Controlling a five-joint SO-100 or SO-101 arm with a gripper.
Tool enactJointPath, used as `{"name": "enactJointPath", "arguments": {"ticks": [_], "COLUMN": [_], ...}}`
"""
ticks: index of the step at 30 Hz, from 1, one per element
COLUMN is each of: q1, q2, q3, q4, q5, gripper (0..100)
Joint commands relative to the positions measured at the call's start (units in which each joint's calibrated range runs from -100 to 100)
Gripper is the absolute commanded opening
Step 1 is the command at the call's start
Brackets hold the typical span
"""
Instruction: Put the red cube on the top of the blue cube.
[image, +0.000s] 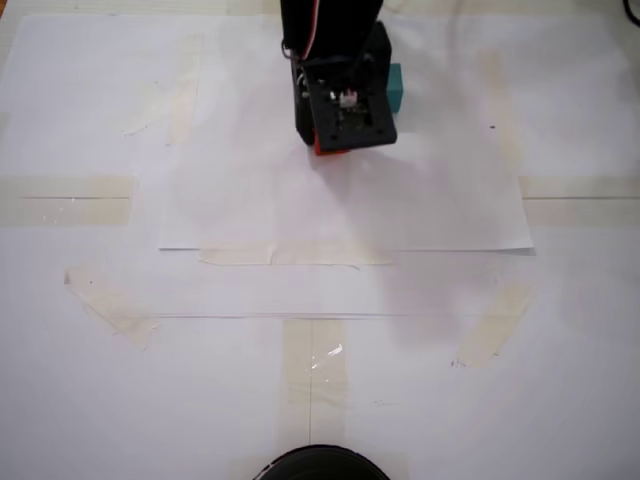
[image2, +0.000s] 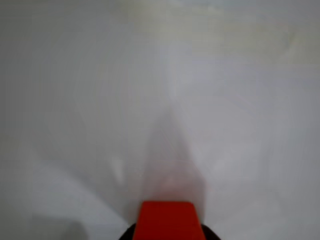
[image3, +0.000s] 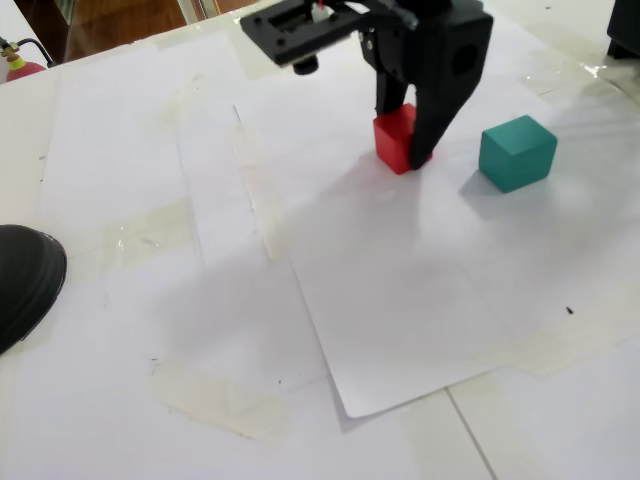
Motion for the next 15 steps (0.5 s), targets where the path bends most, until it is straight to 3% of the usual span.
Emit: {"name": "enactJointPath", "arguments": {"ticks": [1, 15], "q1": [-0.1, 1.1], "q2": [-9.5, -20.1], "q3": [-3.8, -10.6], "q4": [5.8, 20.0], "q5": [0.1, 0.9], "gripper": [12, 10]}}
